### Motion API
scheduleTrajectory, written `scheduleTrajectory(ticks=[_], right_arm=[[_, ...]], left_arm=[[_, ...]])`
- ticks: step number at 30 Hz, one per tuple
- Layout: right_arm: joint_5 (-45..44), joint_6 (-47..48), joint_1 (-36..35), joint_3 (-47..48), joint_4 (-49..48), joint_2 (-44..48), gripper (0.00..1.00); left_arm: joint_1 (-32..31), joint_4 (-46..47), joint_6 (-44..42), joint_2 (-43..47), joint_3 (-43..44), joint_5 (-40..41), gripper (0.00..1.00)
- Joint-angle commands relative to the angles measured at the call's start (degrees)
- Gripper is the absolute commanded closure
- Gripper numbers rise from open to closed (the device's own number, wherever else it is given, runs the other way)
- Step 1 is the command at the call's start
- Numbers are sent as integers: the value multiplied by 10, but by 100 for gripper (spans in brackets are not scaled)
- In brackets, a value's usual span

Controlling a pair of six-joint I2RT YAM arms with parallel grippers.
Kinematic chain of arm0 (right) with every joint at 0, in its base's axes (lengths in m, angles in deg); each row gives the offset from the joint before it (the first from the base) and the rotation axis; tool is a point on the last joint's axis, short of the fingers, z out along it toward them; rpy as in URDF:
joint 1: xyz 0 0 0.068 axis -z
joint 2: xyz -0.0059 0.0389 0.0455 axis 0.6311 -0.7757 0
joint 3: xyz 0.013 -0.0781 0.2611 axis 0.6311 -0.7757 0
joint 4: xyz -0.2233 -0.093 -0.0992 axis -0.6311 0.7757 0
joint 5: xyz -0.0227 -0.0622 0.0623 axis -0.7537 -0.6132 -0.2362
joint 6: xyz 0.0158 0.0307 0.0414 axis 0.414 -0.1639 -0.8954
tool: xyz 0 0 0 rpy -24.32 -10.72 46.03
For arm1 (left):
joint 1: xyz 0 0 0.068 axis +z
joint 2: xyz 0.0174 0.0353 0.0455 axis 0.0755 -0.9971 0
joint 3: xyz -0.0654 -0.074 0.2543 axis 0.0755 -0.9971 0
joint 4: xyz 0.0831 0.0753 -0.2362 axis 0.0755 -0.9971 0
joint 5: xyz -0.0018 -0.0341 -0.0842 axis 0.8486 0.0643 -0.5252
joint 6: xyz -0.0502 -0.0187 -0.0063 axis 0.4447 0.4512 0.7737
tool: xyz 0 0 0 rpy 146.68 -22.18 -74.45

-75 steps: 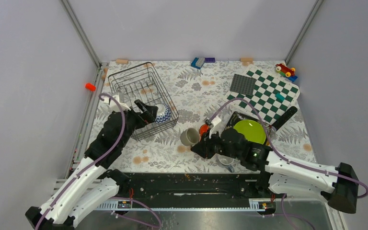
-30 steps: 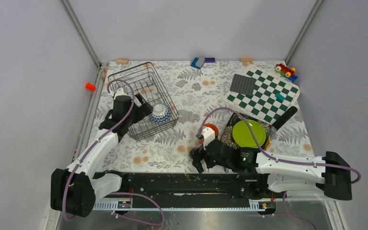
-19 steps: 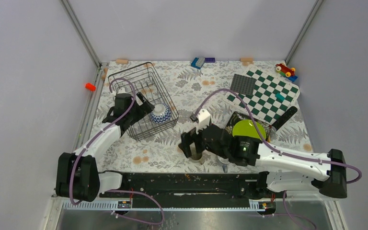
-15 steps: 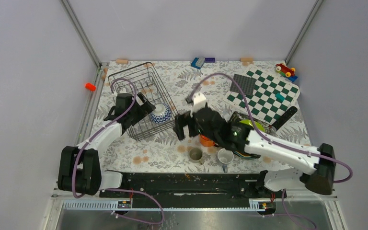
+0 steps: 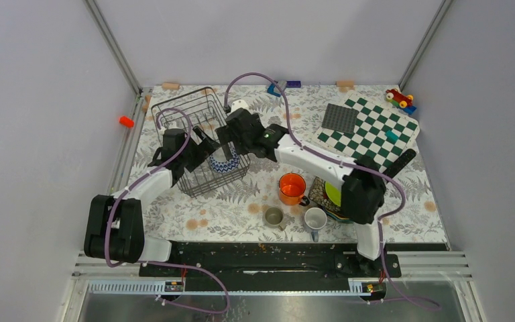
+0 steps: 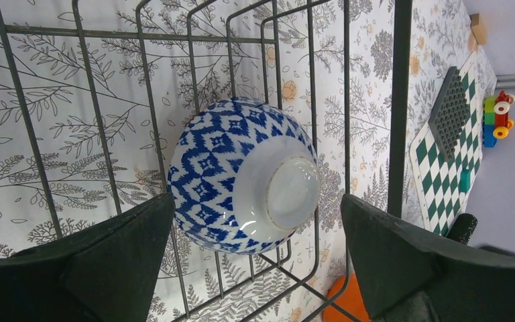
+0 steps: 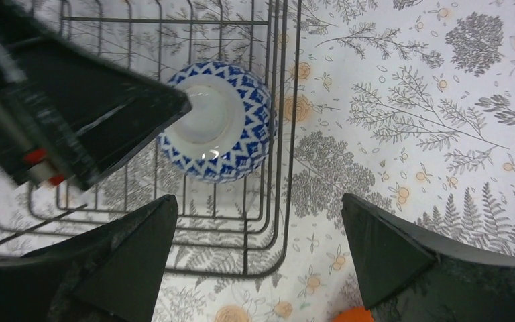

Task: Unload the mixed dishes from the dish rack
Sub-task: Pick up the bowl from the dish rack.

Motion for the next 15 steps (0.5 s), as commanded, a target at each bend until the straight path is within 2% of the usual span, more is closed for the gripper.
scheduleTrajectory(ticks=[1, 4, 11, 15], right_arm=[[35, 11, 25, 67, 12, -47, 1], [48, 19, 31, 83, -9, -79, 0], [91, 14, 41, 146, 12, -153, 0], [76, 5, 45, 168, 30, -179, 0]], left_arm=[[7, 40, 18, 6, -13, 7, 1], [8, 62, 28, 7, -23, 6, 1], [9, 60, 26, -12, -16, 8, 1], [9, 57, 25, -21, -14, 6, 1]])
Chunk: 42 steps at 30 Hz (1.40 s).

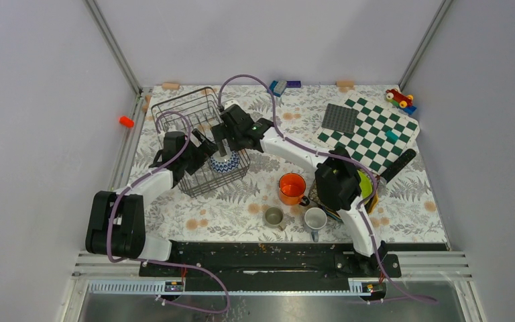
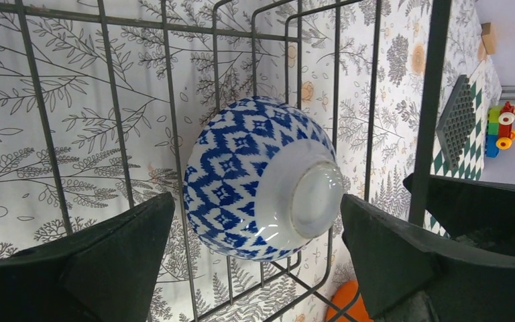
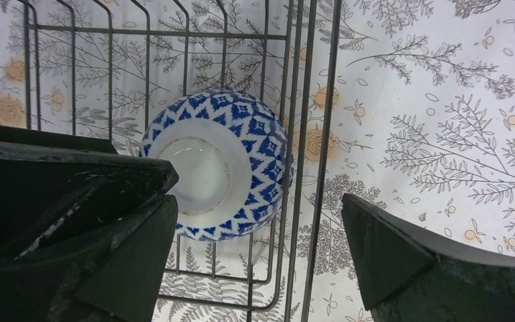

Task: Unload the mixed dishes from the dish rack
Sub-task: Pick up the bowl from the dish rack.

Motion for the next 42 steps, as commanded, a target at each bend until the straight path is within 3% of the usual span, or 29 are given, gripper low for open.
scheduleTrajectory(ticks=[1, 11, 16, 25, 29, 33, 37, 42], right_arm=[[-2, -6, 8, 42, 30, -25, 0], [6, -4, 21, 52, 82, -53, 3], [-31, -2, 22, 80, 132, -68, 7], [-53, -30, 29, 33, 119, -31, 11], [-67, -67, 35, 6, 99, -7, 17], [-69, -138, 48, -39, 72, 24, 31], [-45, -167, 59, -80, 36, 48, 46], [-11, -187, 66, -91, 26, 49, 56]], left_arm=[[3, 29, 6, -9, 6, 5, 1], [3, 32, 0, -17, 12, -8, 1], [3, 41, -4, -25, 12, -26, 1], [3, 60, -2, -43, 9, -58, 1], [3, 93, 7, -49, 2, -95, 1], [2, 120, 16, -53, -3, -125, 1], [0, 112, 12, -58, 1, -121, 1], [-16, 81, -5, -62, 17, -96, 1]])
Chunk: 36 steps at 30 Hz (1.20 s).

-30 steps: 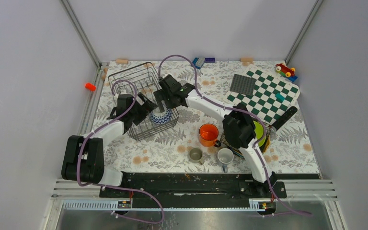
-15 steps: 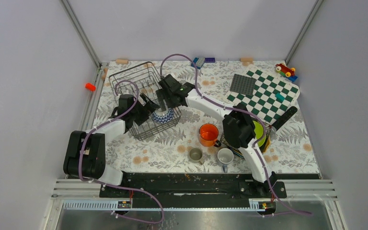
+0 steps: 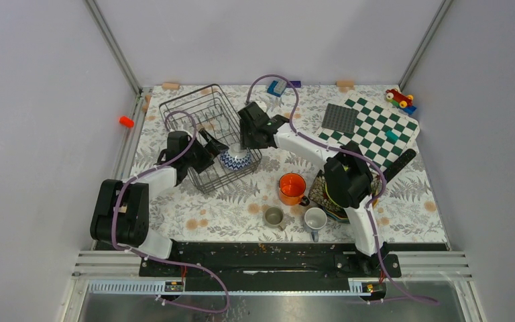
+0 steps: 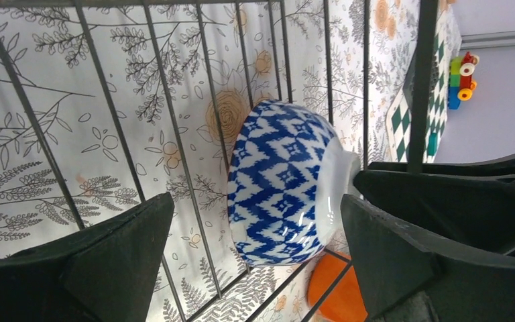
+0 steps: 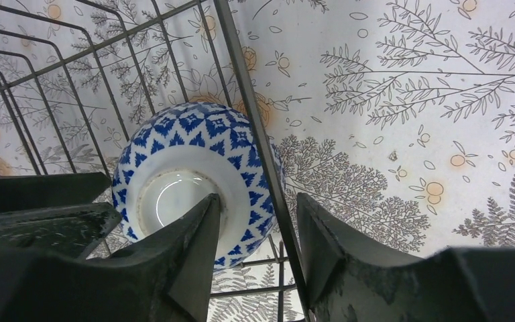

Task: Unload the mixed dishes from the dish rack
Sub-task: Pick up the bowl from the dish rack.

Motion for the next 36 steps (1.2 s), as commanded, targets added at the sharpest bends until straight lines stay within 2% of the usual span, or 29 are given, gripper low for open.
scheduleTrajectory(ticks=[1, 6, 16, 19, 22, 25, 27, 32, 36], right_arm=[[2, -31, 13, -15, 5, 18, 57], [21, -34, 14, -17, 1, 16, 58], [40, -32, 14, -39, -20, 28, 61], [56, -33, 14, -54, -38, 37, 61], [67, -32, 14, -60, -45, 40, 62], [65, -32, 14, -65, -47, 45, 62], [65, -32, 14, -70, -50, 49, 60], [60, -32, 14, -77, -52, 61, 41], [49, -32, 14, -82, -52, 78, 32]], left_arm=[[-17, 1, -16, -6, 20, 5, 1], [-36, 41, 0, -27, 24, -26, 1], [-50, 201, 95, -57, -6, -68, 2], [-54, 242, 128, -66, -10, -81, 11], [-59, 280, 150, -79, -10, -88, 27], [-60, 275, 151, -84, -4, -86, 41], [-62, 250, 140, -83, 1, -77, 46], [-68, 232, 128, -74, 1, -61, 61], [-68, 239, 134, -71, 2, -67, 72]])
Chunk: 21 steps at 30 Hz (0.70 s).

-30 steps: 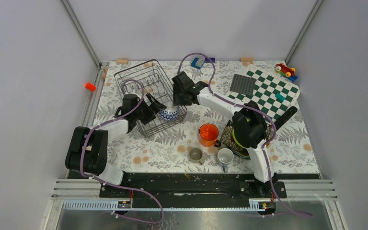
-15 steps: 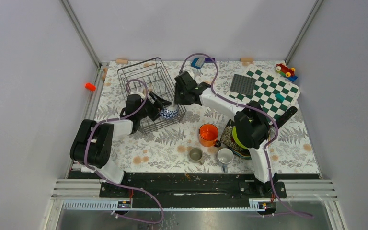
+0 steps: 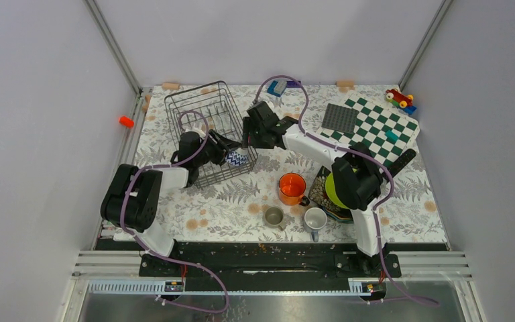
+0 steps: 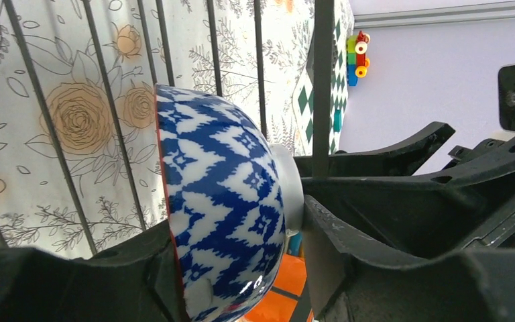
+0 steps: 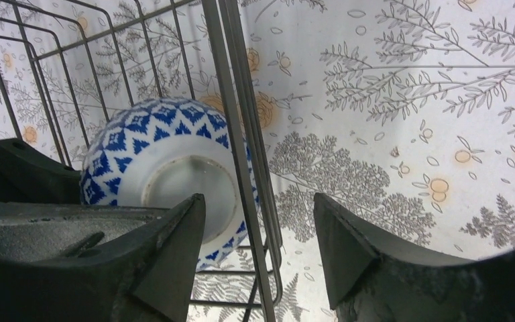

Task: Unload the mixed dishes from the dish rack
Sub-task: Pick up the bowl from the dish rack.

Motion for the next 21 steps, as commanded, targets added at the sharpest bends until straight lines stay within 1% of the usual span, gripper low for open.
scheduleTrajectory(ticks=[1, 4, 6, 9, 13, 15, 21], right_arm=[[-3, 0, -7, -9, 14, 41, 31], [-10, 1, -7, -12, 11, 58, 25], [-15, 1, -7, -18, 6, 70, 24], [-20, -5, -7, -32, -4, 88, 17], [-24, -14, -7, -59, -30, 116, 4], [-26, -18, -7, -70, -42, 130, 1], [-17, -27, -7, -96, -75, 173, 1]], left_arm=[[-8, 32, -11, 16, 12, -10, 75], [-8, 52, 0, 20, 10, -18, 83], [-8, 69, 11, 23, 6, -21, 88], [-8, 90, 21, 28, 4, -24, 100], [-8, 105, 27, 35, 5, -30, 100], [-8, 113, 30, 40, 3, -31, 100], [-8, 111, 16, 63, 1, -30, 100]])
